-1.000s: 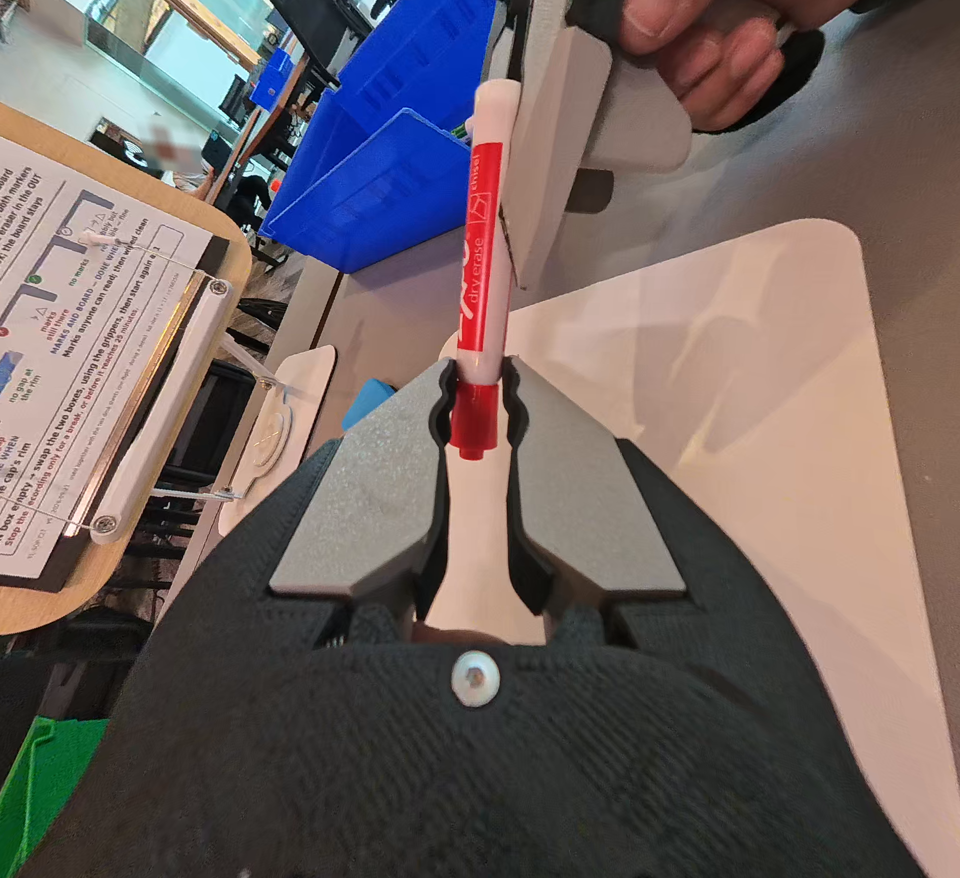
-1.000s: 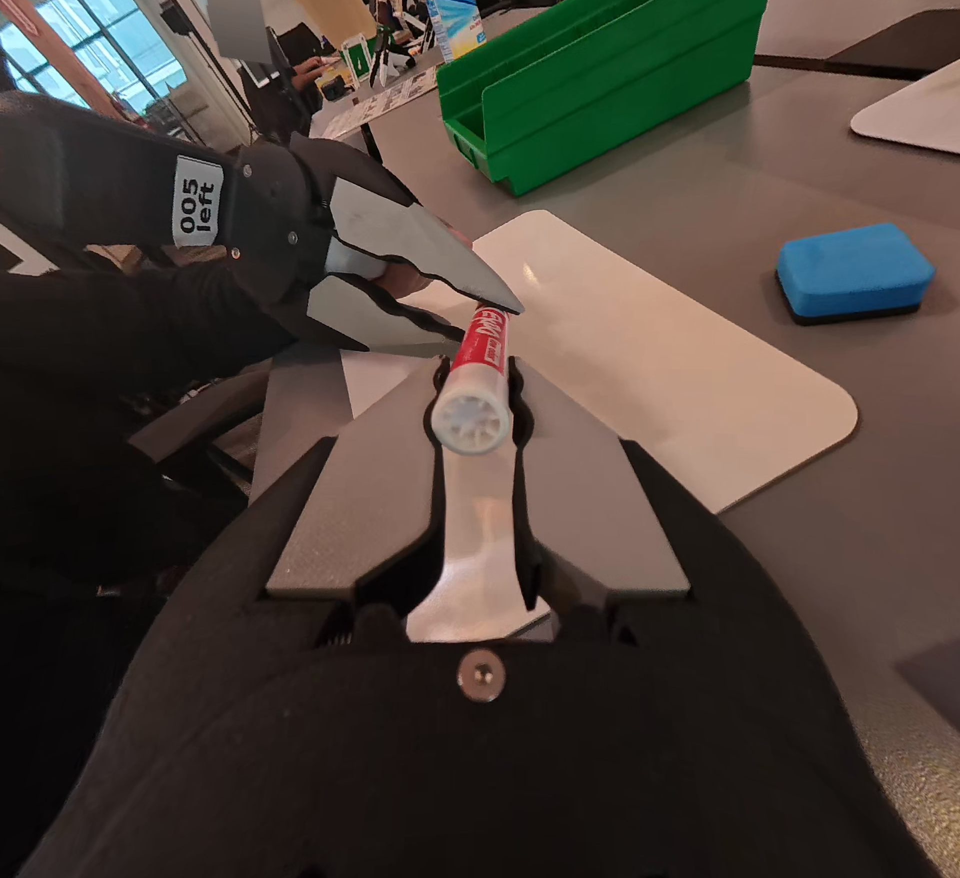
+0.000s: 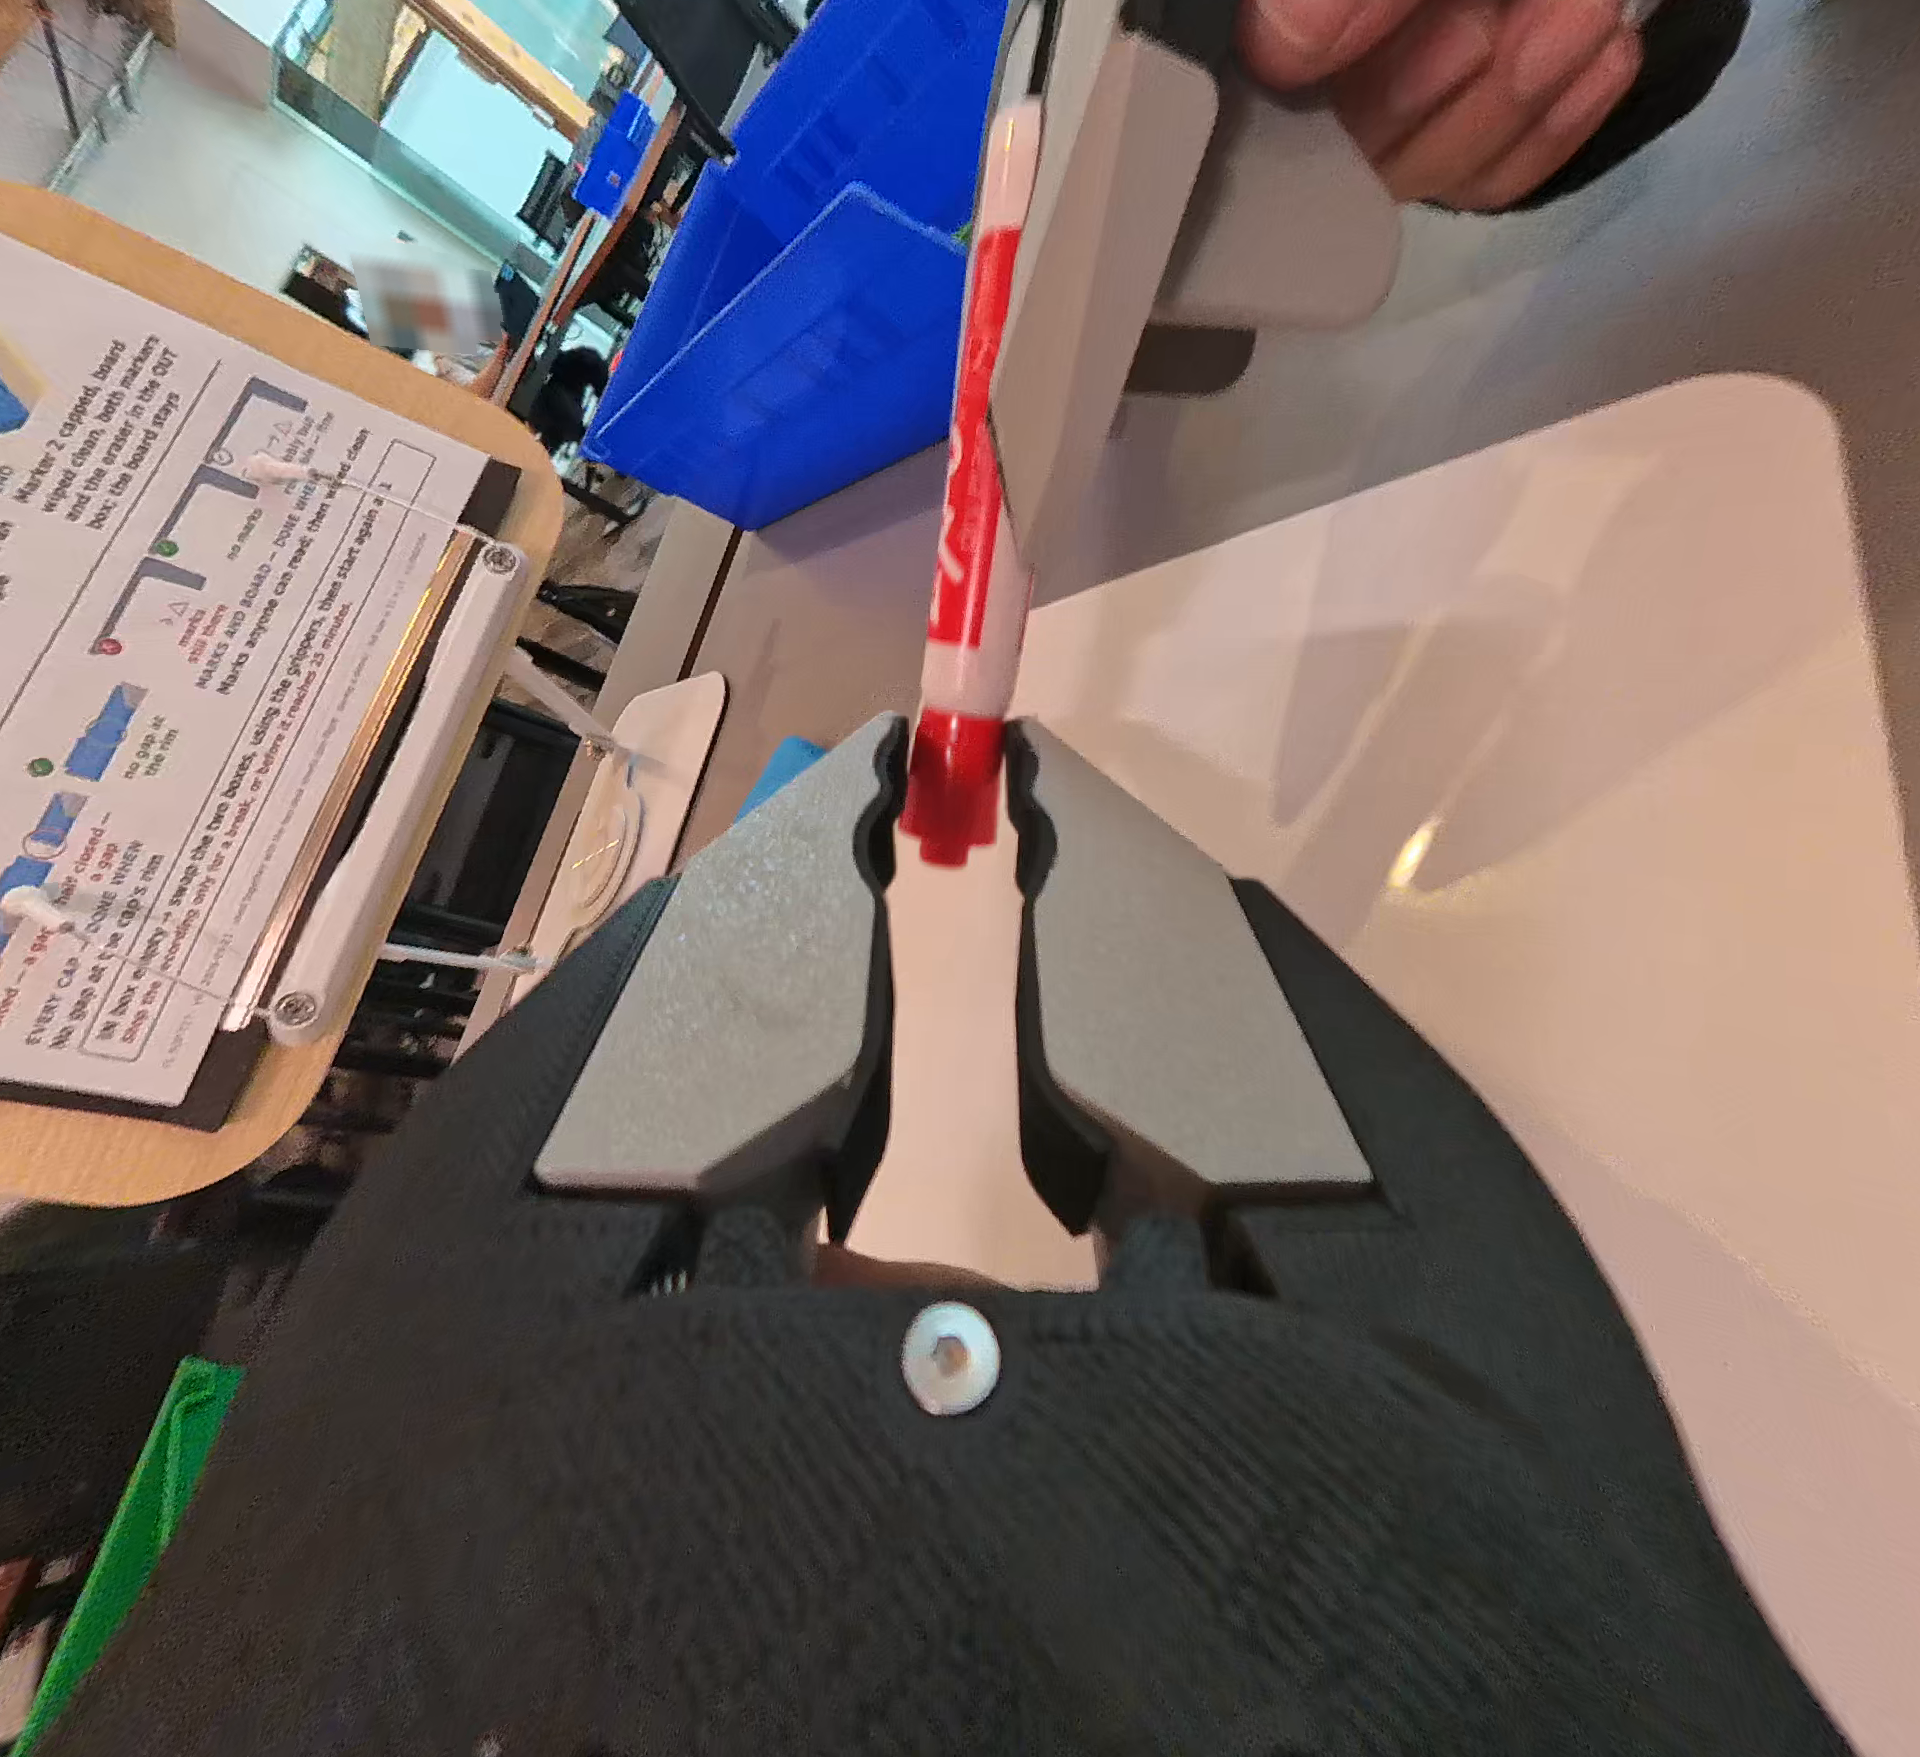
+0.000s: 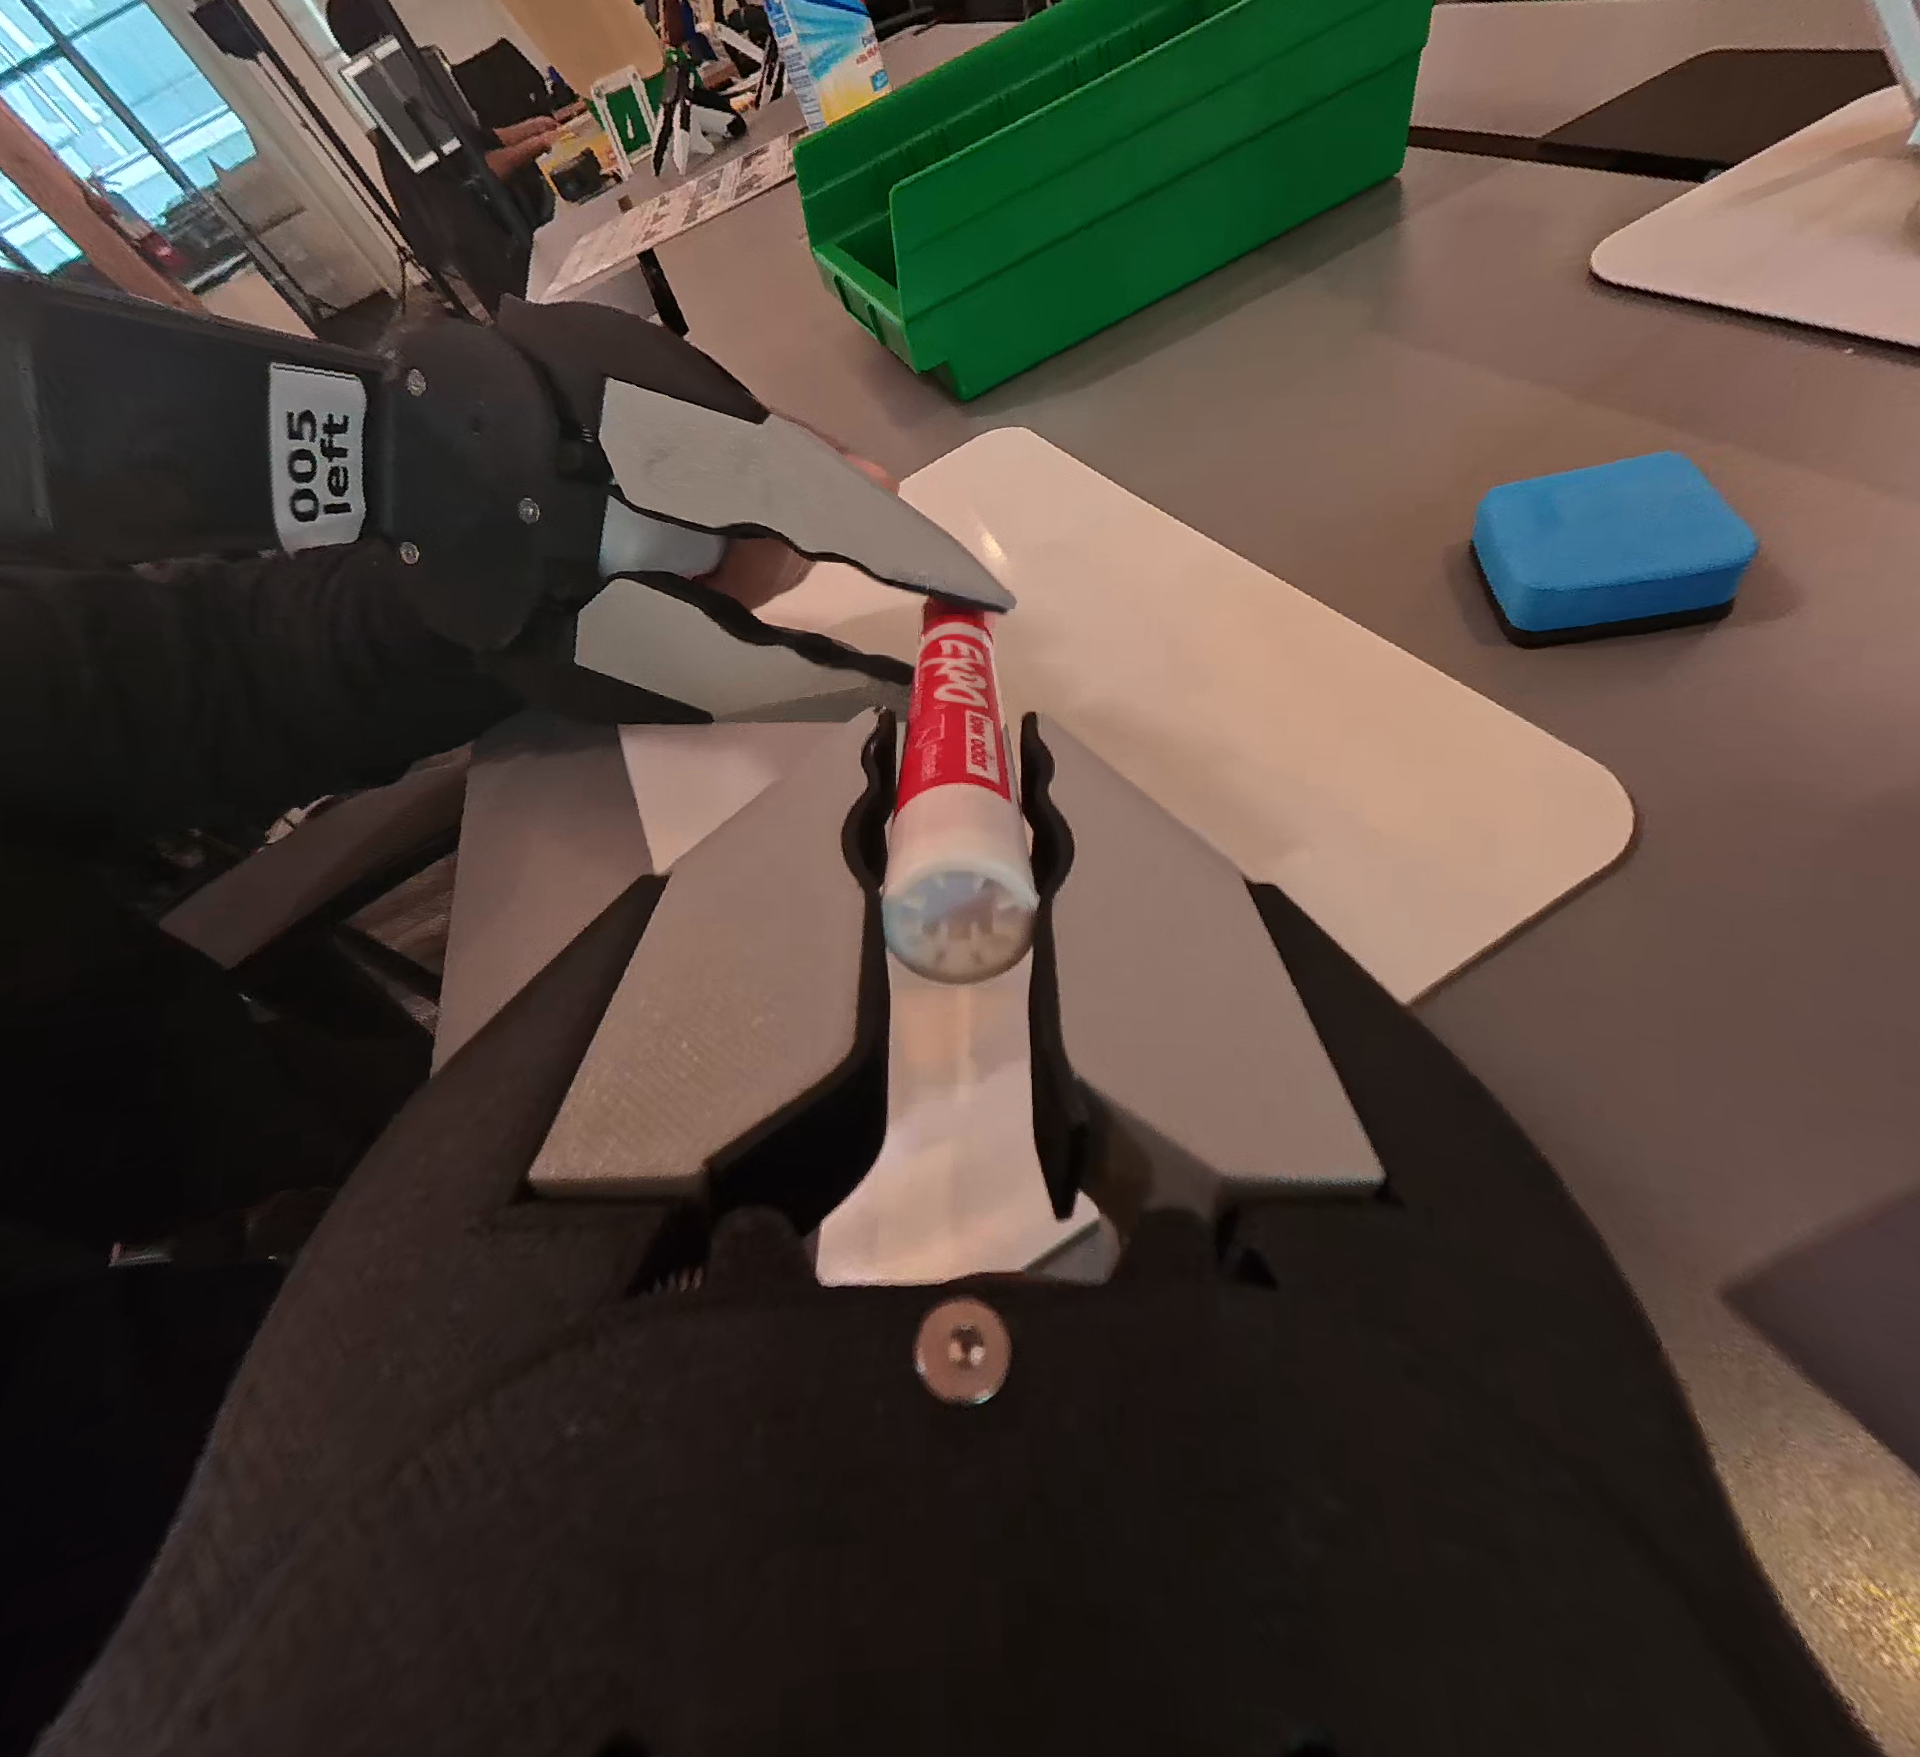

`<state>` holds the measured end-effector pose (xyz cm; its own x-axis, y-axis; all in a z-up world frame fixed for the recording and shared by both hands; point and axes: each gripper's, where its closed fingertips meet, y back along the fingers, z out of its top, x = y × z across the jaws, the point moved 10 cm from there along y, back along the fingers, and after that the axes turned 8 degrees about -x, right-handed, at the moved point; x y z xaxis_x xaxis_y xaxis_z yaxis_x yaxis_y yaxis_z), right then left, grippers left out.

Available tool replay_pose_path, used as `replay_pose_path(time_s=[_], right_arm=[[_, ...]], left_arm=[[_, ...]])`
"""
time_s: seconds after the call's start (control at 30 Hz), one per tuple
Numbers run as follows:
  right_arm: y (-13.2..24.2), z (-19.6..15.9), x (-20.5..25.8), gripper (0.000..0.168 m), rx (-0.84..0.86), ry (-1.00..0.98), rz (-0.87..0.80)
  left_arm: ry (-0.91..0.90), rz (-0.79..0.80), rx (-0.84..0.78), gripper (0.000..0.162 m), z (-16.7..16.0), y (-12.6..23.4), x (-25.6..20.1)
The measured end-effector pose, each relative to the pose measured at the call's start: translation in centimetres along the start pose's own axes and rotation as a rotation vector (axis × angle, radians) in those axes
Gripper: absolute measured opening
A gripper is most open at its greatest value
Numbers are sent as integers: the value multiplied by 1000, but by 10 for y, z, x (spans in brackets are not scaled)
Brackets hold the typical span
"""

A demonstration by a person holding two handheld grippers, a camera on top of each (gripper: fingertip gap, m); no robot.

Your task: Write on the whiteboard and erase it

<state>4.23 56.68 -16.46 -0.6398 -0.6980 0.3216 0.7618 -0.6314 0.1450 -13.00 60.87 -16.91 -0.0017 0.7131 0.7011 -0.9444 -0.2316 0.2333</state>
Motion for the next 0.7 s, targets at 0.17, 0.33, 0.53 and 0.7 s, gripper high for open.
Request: replay_pose_path(time_s=[0.17, 0.33, 0.53, 0.7], right_arm=[[3, 1, -1, 21, -27, -30, 19], [-1, -1, 1, 21, -12, -33, 39], [0, 0, 2, 21, -25, -38, 54], [0, 0, 1, 22, -40, -50, 57]], left_arm=[[9, 10, 9, 19, -6, 2, 4], [-17, 10, 1, 18, -3, 1, 1], [-41, -1, 11, 16, 0, 1, -1], [-61, 4, 17, 16, 1, 2, -1]])
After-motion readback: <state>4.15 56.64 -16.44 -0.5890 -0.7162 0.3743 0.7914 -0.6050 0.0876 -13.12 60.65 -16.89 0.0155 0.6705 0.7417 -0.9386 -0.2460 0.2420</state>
